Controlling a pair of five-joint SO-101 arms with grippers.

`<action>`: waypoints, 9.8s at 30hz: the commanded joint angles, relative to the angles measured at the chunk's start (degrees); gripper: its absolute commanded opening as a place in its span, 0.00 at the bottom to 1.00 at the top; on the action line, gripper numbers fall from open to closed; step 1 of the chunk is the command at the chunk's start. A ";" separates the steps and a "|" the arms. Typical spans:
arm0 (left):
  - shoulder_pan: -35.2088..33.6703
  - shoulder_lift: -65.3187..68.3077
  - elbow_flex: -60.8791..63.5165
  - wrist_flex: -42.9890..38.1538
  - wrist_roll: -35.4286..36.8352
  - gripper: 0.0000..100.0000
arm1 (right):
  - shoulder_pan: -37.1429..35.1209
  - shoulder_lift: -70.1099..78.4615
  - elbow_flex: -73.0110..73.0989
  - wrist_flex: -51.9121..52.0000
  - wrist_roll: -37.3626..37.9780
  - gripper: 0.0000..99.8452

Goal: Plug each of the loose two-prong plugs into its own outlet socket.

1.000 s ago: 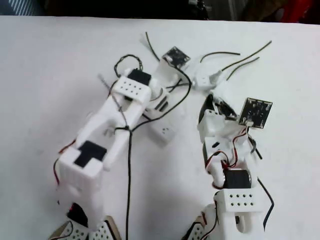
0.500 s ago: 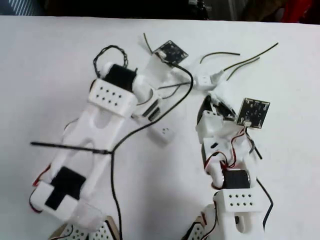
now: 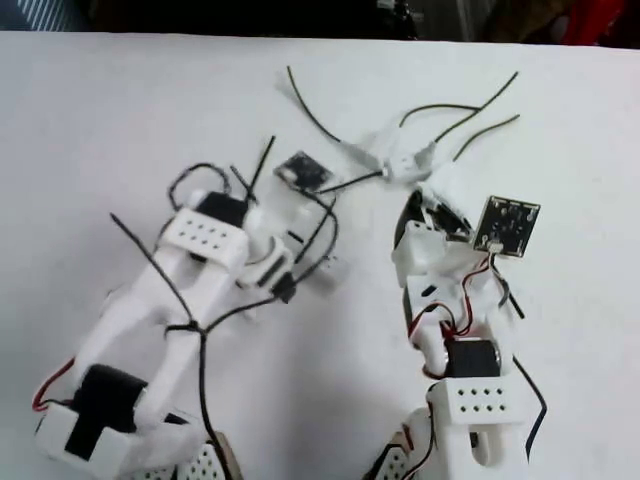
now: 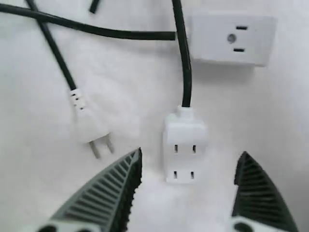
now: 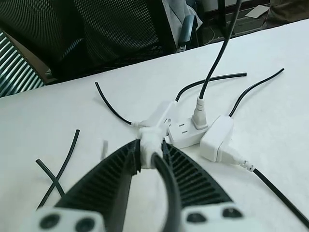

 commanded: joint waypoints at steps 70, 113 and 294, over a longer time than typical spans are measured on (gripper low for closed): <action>-41.36 -82.33 56.44 -10.90 3.16 0.34 | -44.18 53.67 -32.97 21.93 25.85 0.02; -41.36 -82.33 56.44 -10.90 3.08 0.34 | -41.80 46.20 -31.12 20.62 29.71 0.02; -41.36 -82.33 57.32 -11.08 2.90 0.34 | -45.67 112.31 -107.43 60.88 -15.74 0.15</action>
